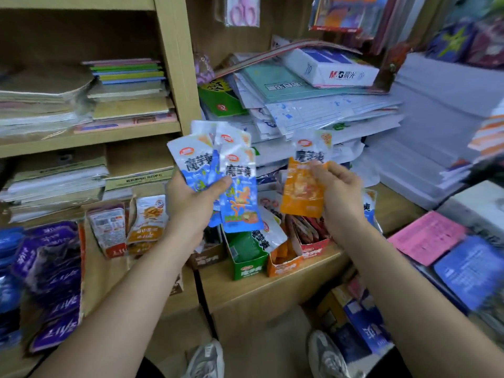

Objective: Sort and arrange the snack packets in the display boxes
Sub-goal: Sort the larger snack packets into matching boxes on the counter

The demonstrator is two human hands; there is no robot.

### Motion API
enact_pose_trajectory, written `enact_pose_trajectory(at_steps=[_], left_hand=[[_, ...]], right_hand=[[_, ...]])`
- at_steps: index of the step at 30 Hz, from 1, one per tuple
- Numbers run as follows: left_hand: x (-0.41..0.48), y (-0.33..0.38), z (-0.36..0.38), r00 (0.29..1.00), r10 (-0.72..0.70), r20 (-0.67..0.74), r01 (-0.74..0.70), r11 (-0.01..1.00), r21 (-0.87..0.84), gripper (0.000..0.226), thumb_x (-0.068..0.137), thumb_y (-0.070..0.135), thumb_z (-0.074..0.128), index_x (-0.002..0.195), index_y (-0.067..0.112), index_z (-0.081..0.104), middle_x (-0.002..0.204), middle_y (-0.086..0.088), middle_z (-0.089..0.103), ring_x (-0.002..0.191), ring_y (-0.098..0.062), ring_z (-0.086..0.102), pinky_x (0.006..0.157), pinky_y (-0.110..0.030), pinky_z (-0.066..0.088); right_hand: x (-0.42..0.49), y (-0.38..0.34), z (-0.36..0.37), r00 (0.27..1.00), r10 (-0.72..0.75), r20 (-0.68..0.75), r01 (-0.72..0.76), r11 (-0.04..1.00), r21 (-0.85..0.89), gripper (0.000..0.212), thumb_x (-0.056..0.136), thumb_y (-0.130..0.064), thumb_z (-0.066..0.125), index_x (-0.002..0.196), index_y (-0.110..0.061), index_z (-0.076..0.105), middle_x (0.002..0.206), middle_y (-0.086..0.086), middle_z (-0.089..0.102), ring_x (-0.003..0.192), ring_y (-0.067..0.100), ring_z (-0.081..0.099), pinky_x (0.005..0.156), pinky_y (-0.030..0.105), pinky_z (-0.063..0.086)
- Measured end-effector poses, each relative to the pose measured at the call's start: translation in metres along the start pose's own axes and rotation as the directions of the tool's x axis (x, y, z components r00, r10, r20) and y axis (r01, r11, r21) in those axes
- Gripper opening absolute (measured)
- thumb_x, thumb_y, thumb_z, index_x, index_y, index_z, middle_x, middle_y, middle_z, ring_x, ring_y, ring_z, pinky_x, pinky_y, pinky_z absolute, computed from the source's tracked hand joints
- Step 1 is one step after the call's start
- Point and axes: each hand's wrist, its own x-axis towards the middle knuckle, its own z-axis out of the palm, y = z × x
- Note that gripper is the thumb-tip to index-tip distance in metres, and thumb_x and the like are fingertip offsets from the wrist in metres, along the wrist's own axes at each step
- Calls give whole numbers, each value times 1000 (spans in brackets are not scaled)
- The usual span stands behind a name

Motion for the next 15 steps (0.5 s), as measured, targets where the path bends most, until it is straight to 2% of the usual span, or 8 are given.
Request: enact_pose_trajectory(at_steps=[2,4,6,7,9,11,13,15], left_hand=[[3,1,-5,999,35,-40,-35,999,15,43,77,3,86,111,14,63,106,7,75,95,-11,74,83,-38,61],[4,2,-7,998,49,-43,-48,998,28,43,77,2,85,110,17,61,103,12,74,92,-6,74,78,-31,61],[2,3,-5,998,51,-27,-50,998,39,44,78,2,84,111,18,60,101,15,74,90,-3,73,74,-24,59],[1,4,-3,999,48,-22,-47,998,39,45,78,2,84,112,19,60,101,16,74,90,-2,73,73,-23,58],[-1,5,-1,999,40,-26,-39,999,37,45,78,2,84,113,17,60,103,14,74,91,-3,73,75,-26,58],[-1,5,0,999,35,-29,-34,999,35,43,78,2,84,111,18,61,103,13,75,91,-4,73,78,-30,58],[-1,4,0,999,32,-33,-31,999,29,41,78,2,84,105,23,61,100,15,75,91,-5,74,79,-32,59],[-1,3,-2,999,31,-37,-31,999,20,41,79,2,84,106,23,61,97,16,75,89,-4,74,76,-29,58]], right_hand=[[1,-2,-15,986,-159,-55,149,977,-151,52,97,-31,66,71,5,37,61,11,32,55,24,29,50,28,29],[-2,1,-23,963,-267,29,260,901,-348,51,100,-26,62,60,-9,35,48,-10,31,45,10,27,43,22,23],[-5,8,-22,953,-274,132,303,828,-472,50,100,-24,62,55,-23,42,44,-12,46,40,5,35,42,14,23],[-5,13,-20,950,-263,170,313,805,-504,49,100,-24,63,55,-27,44,48,-8,54,40,5,39,42,13,24],[-2,20,-16,937,-285,200,348,760,-549,49,99,-27,64,55,-23,43,50,3,53,43,10,36,45,18,23],[0,20,-12,922,-353,159,380,747,-546,48,99,-27,63,55,-21,42,45,-6,41,45,10,30,45,22,21],[-2,22,-8,872,-465,153,457,660,-596,42,98,-29,64,59,-21,54,44,-7,37,44,10,28,44,25,23],[-4,26,-1,834,-506,222,525,601,-602,35,97,-29,66,62,-31,63,43,-10,33,44,8,27,44,19,20]])
